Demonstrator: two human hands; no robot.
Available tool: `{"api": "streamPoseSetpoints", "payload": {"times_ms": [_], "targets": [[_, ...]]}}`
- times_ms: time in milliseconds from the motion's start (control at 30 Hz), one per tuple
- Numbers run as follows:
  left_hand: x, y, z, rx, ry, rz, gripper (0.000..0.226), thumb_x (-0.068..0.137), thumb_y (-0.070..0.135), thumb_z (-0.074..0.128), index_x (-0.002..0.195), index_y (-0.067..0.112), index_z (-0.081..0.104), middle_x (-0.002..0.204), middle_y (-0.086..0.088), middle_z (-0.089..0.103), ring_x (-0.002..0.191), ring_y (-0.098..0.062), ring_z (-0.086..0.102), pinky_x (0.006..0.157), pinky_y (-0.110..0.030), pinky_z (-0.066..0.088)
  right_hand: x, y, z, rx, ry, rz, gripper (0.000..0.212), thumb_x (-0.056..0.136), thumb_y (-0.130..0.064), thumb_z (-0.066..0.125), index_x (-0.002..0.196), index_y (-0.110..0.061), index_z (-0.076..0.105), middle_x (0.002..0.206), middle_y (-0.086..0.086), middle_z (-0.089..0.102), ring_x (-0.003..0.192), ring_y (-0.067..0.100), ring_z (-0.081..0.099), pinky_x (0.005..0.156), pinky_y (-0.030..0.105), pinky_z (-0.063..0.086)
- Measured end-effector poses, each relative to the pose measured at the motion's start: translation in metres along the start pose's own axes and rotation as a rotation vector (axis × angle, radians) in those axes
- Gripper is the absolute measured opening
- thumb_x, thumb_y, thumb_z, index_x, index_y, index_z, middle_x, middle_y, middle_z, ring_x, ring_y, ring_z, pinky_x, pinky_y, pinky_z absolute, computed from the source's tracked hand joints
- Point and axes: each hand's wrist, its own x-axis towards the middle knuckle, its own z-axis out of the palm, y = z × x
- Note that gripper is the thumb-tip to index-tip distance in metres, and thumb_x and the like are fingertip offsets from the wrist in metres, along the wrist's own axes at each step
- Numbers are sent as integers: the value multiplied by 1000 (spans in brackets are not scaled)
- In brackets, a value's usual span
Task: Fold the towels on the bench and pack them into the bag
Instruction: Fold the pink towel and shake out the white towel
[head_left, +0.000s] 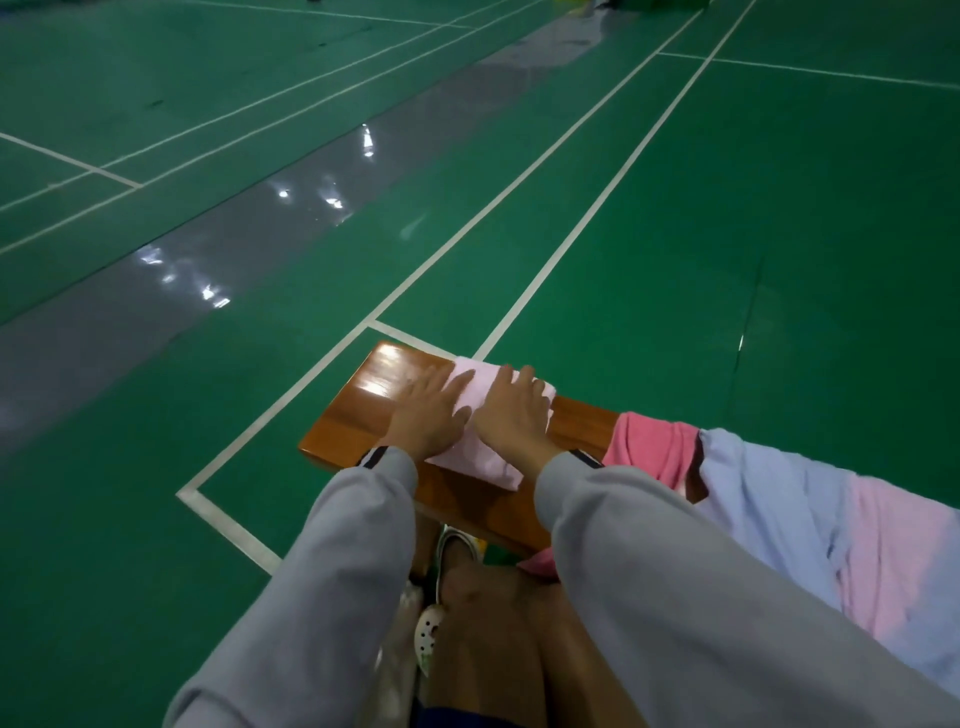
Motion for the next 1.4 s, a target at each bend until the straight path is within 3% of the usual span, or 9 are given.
{"api": "streamPoseSetpoints", "payload": {"times_ms": [200, 300, 467, 667, 867, 1000, 1100, 1233, 1400], "targets": [[19, -4, 29, 171, -55, 192, 62, 106, 50, 22, 162, 30, 8, 171, -4, 10, 157, -31, 4, 125, -54, 18, 20, 22, 44, -169, -34, -117, 63, 104, -39, 32, 159, -11, 18, 166, 23, 8, 153, 45, 4, 123, 61, 6], [18, -11, 54, 102, 23, 121, 61, 105, 51, 3, 163, 32, 2, 172, 1, 1, 158, -24, -6, 126, -52, 13, 26, 50, 60, -224, 20, -194, 70, 102, -54, 18, 161, -16, 11, 167, 21, 8, 154, 41, 4, 122, 62, 4], [16, 4, 57, 38, 97, -13, 62, 105, 50, 6, 163, 30, 3, 171, -1, -3, 158, -26, -5, 127, -51, 3, 50, 63, 56, -264, 10, -361, 76, 97, -59, 9, 162, -19, 8, 168, 18, 12, 155, 36, 7, 123, 60, 3], [14, 4, 50, 163, 55, 18, 62, 105, 51, 4, 163, 31, -1, 171, -2, -4, 158, -29, -4, 126, -55, 6, 36, 61, 58, -294, 6, -265, 76, 98, -58, 4, 162, -18, 10, 168, 19, 10, 155, 38, 8, 120, 63, 6], [-3, 71, 16, 127, 101, -25, 46, 101, 36, 50, 145, 20, 44, 151, -7, 50, 139, -27, 45, 120, -46, 28, 13, 93, 17, -396, -77, -377, 71, 105, -57, 18, 161, -14, 11, 168, 15, 10, 155, 35, 8, 124, 59, 9], [-13, 146, 6, -125, 54, 23, 24, 102, 31, 48, 115, 15, 60, 115, -8, 69, 103, -28, 64, 91, -40, 52, -12, 142, -16, -298, 33, -243, 60, 101, -30, 38, 154, -5, 29, 165, 22, 20, 153, 39, 16, 124, 55, 13], [-19, 198, 7, -368, -105, -26, 36, 103, 39, 46, 100, 9, 65, 103, -17, 71, 94, -37, 66, 85, -43, 55, -34, 177, -44, -252, 125, -108, 48, 87, -20, 53, 131, -1, 53, 147, 28, 42, 134, 43, 42, 112, 50, 34], [-27, 242, 11, -600, -248, -97, 40, 102, 34, 55, 75, 6, 65, 92, -24, 70, 86, -37, 67, 75, -37, 51, -49, 214, -58, 54, 83, 125, 38, 90, -13, 51, 124, 2, 53, 123, 22, 57, 111, 41, 60, 90, 43, 49], [-26, 251, 26, -836, -378, -358, 48, 83, 32, 70, 115, -4, 68, 116, -18, 71, 103, -35, 68, 91, -40, 58, -60, 229, -60, 432, 61, 438, 28, 85, -15, 63, 106, 2, 67, 108, 20, 69, 102, 36, 67, 80, 35, 52]]}}
